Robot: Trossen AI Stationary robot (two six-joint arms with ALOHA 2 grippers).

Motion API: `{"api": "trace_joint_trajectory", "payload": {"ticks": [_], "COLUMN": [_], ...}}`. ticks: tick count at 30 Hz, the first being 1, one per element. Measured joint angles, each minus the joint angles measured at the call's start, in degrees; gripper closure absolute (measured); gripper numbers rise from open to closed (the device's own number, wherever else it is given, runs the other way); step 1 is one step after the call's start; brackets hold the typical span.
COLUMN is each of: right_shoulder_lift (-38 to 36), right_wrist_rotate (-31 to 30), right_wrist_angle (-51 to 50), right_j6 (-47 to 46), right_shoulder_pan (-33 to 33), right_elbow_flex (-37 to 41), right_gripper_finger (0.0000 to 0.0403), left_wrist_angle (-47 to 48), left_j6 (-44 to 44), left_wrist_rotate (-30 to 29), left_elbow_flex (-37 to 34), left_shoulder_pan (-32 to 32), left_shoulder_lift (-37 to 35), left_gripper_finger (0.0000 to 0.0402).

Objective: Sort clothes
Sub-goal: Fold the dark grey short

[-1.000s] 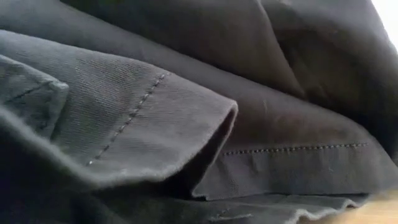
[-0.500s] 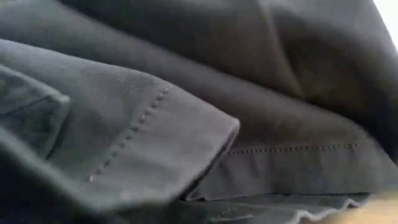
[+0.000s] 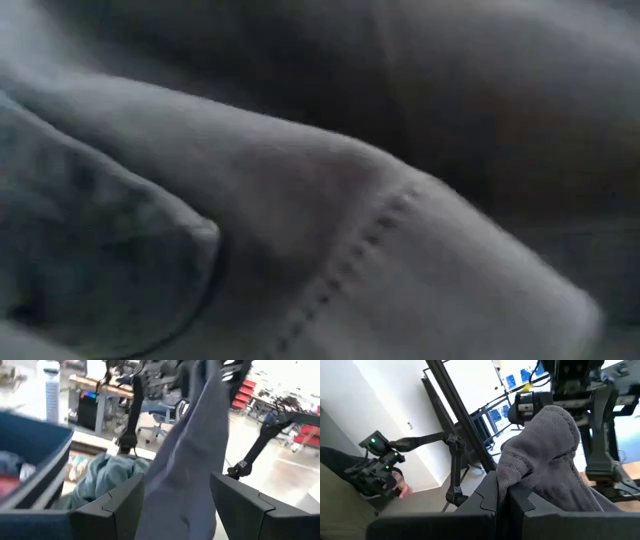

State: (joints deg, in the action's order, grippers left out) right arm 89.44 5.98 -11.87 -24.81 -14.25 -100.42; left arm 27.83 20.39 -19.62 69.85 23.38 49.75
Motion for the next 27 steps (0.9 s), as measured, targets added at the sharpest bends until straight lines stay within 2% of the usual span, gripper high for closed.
{"api": "trace_joint_trajectory", "payload": {"ticks": [5, 8, 17, 20, 24, 27], "right_shoulder_lift": [-2.0, -2.3, -2.2, -2.2, -2.1, -2.1], "right_wrist_rotate": [-2.1, -2.5, -2.0, -0.9, 0.8, 1.1], "right_wrist_angle": [-2.9, -3.0, -3.8, -3.8, -3.7, -2.5], "right_j6": [1.3, 1.7, 0.0, -1.5, -3.4, -3.7], "right_shoulder_pan": [-0.7, -1.3, -1.7, -1.9, -3.2, -4.5], "right_elbow_flex": [0.0, 0.0, 0.0, 0.0, 0.0, 0.0], "right_gripper_finger": [0.0402, 0.0402, 0.0402, 0.0402, 0.0402, 0.0402], "left_wrist_angle": [-3.6, -10.0, -40.3, -54.2, -69.7, -76.9], "left_j6": [9.1, 15.4, 30.9, 36.0, 38.3, 38.0], "left_wrist_rotate": [-1.9, -2.4, -1.8, -2.0, -6.5, -6.2], "left_elbow_flex": [-10.4, -18.8, -44.7, -52.2, -59.4, -61.7], "left_shoulder_pan": [0.0, 0.0, -1.0, -1.7, -2.6, -3.9], "left_shoulder_lift": [-2.2, -2.5, 1.5, 4.2, 8.5, 11.8], "left_gripper_finger": [0.0187, 0.0188, 0.0189, 0.0189, 0.0189, 0.0189]}}
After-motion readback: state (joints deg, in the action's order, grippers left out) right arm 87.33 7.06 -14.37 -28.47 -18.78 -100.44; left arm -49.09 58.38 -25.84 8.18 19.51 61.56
